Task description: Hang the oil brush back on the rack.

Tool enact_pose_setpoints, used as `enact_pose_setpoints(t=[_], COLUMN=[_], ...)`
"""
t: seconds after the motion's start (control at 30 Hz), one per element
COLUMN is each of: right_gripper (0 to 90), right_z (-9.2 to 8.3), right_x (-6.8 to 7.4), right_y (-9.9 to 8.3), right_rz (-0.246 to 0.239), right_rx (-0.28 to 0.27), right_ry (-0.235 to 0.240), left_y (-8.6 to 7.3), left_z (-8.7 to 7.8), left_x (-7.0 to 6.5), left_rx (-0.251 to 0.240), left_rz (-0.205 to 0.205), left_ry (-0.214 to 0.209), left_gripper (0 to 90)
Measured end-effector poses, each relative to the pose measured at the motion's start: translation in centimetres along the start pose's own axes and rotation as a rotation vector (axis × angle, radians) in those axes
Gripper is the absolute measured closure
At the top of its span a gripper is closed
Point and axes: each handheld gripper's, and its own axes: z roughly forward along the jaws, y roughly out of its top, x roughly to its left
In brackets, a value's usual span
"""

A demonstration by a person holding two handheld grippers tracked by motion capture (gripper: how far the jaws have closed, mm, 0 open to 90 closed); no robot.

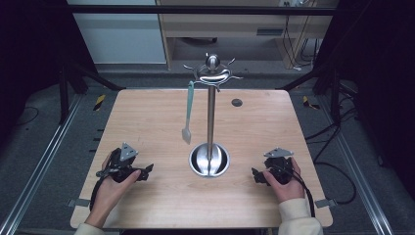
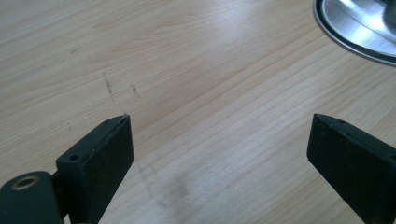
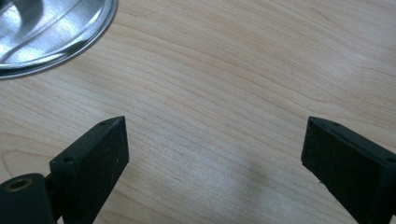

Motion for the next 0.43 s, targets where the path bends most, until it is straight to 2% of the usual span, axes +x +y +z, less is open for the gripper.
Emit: enact_pose_setpoints(t=[0.1, 0.27, 0.43], right_gripper=[8.1, 8.2, 8.1], right_z=[0.0, 0.0, 0.0], right_x=[0.0, 0.0, 0.0], right_y=[0.0, 0.0, 0.0], right_rz=[0.001, 0.001, 0.002], right_rx=[0.0, 0.0, -0.004], right_ry=[0.0, 0.001, 0.002], left_y=[-0.3, -1.1, -1.6], left_z=[0.2, 0.6, 0.5], left_x=[0.6, 1.6, 2.3], left_rx=[-0.009, -0.033, -0.037], left_rz=[-0.003, -0.04, -0.066], left_ry=[0.018, 0.038, 0.044], left_gripper=[6.8, 6.8, 6.8])
